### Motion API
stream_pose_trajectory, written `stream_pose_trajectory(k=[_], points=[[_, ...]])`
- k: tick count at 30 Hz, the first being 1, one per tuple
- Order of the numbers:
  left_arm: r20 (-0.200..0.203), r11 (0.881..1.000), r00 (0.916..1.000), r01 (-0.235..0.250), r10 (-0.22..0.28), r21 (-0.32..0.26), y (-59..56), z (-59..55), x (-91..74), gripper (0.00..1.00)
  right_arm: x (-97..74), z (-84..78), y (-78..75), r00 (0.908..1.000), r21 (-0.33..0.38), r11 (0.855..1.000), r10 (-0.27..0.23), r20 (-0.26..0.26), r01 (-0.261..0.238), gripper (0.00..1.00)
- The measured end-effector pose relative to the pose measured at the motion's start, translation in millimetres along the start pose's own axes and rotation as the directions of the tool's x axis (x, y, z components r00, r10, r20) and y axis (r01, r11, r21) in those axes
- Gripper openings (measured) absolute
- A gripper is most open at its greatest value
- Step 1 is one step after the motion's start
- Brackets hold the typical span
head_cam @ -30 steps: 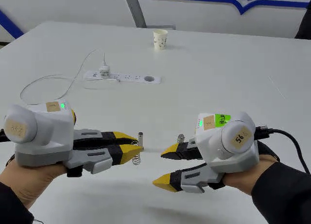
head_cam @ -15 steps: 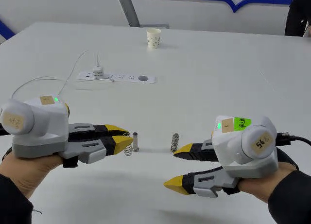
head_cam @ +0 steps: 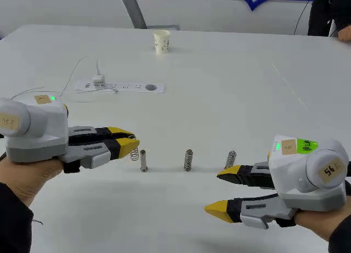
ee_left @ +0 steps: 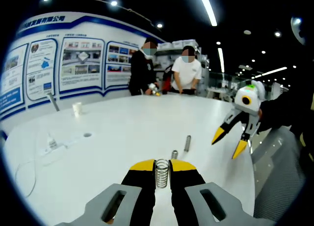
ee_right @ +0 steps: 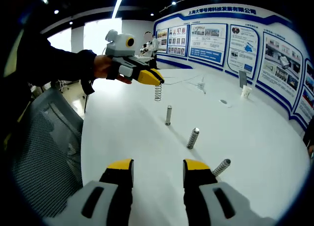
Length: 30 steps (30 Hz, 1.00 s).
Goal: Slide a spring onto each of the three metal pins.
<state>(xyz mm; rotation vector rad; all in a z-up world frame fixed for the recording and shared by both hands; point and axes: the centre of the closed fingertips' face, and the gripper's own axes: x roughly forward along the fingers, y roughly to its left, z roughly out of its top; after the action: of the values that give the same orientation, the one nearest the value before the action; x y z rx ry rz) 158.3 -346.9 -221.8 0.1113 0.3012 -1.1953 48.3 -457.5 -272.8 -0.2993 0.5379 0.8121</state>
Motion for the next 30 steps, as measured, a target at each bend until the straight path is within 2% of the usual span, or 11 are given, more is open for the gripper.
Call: stream_pose_trajectory(k=[8, 16, 25, 30], points=[[-0.005, 1.000, 1.0000, -0.003, 0.003, 0.005, 9.5, 1.4, 8.4, 0.09, -19.1, -18.9, -15.0, 0.9975, 0.067, 0.995, -0.070, -0.003, 0.070, 0.42], [-0.017, 1.000, 0.9998, 0.005, -0.005, 0.005, 14.9, -0.7, 20.2, 0.09, -36.8, -27.0, -32.3, 0.9884, 0.129, 0.981, -0.151, 0.015, 0.148, 0.44], [-0.026, 1.000, 0.9995, 0.018, -0.018, 0.002, 15.7, -4.7, 29.0, 0.09, -46.1, -33.0, -41.3, 0.9791, 0.157, 0.968, -0.203, 0.018, 0.197, 0.50], [-0.032, 1.000, 0.9992, 0.026, -0.025, 0.005, 15.1, -6.7, 31.7, 0.09, -48.1, -34.3, -46.0, 0.9724, 0.169, 0.960, -0.232, 0.028, 0.224, 0.56]])
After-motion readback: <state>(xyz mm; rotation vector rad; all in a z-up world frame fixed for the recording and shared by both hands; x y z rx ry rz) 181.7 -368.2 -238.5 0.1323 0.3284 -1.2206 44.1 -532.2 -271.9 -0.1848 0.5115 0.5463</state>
